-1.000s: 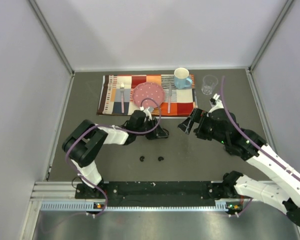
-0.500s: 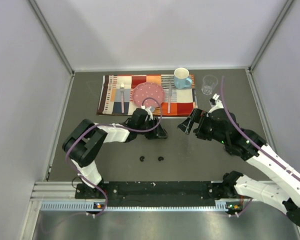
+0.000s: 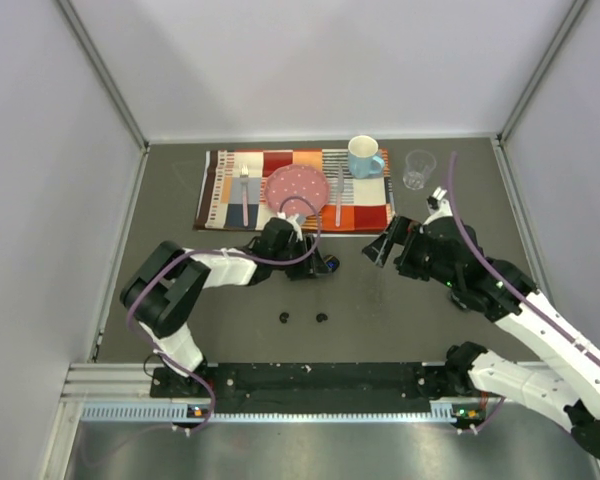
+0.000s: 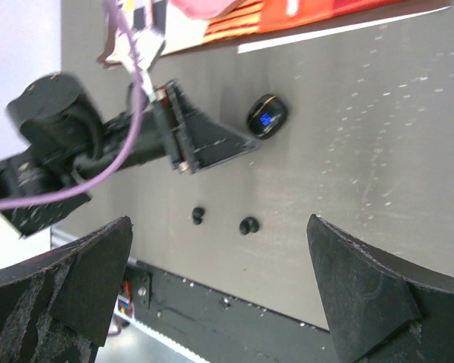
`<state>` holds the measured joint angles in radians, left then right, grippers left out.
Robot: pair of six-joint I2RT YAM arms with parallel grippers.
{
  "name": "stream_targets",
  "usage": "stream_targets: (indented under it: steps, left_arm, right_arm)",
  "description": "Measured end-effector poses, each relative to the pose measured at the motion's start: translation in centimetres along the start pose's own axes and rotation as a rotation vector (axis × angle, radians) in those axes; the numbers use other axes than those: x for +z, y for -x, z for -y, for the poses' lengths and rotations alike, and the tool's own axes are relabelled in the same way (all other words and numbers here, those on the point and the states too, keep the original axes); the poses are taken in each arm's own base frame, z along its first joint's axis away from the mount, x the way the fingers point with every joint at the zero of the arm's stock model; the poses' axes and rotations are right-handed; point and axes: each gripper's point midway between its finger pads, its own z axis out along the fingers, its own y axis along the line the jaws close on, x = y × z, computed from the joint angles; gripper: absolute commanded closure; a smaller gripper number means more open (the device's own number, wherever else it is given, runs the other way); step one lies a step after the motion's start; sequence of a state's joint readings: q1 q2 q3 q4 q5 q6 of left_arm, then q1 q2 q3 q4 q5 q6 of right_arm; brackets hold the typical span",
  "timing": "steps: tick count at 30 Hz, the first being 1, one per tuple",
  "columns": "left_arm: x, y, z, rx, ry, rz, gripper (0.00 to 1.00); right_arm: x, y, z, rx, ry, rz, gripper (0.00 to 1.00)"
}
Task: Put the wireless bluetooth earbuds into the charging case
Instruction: Place the charging case at the center of the board, then move the charging case to the center of the board.
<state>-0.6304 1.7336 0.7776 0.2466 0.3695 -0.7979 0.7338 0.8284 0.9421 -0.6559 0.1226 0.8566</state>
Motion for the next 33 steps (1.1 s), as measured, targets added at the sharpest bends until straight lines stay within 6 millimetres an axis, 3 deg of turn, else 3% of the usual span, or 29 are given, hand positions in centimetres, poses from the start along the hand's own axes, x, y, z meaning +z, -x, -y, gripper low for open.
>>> stream_targets:
  steps: [3,6,12,17,21,22,24,25,28,33]
  left_arm:
    - [-1.1,0.0,-0.4,0.017,0.035,0.017,0.44]
    - [-2.8,0.5,-0.1,0.051,0.054,0.05,0.44]
    - [-7.6,3.3,3.7,0.169,0.003,0.191,0.48]
    - [-12.4,4.9,6.7,0.279,-0.064,0.338,0.46]
    - [-15.8,5.5,7.8,0.334,-0.103,0.466,0.29]
    - [-16.4,5.5,7.7,0.341,-0.105,0.493,0.19]
    - [-17.2,5.3,7.0,0.35,-0.091,0.527,0.08]
    - [-17.4,5.2,6.6,0.354,-0.084,0.54,0.01]
    - [-17.8,5.0,5.5,0.362,-0.054,0.568,0.01]
    - [-18.5,5.8,4.4,0.393,0.013,0.611,0.01]
  right_arm:
    - [-0.1,1.1,2.0,0.03,-0.073,0.033,0.01]
    - [0.0,2.1,5.9,0.089,-0.202,0.065,0.01]
    - [-0.7,1.9,14.2,0.241,-0.469,0.061,0.01]
    - [-2.4,0.8,18.3,0.328,-0.624,0.044,0.01]
    - [-4.1,0.5,21.6,0.437,-0.739,0.06,0.01]
    - [-4.5,0.1,22.7,0.47,-0.772,0.062,0.01]
    - [-5.0,-1.5,24.6,0.531,-0.837,0.032,0.01]
    - [-5.1,-2.3,25.2,0.549,-0.86,0.008,0.01]
    - [-5.0,-3.7,25.9,0.58,-0.9,-0.057,0.01]
    - [-4.4,-4.2,26.7,0.621,-0.947,-0.1,0.01]
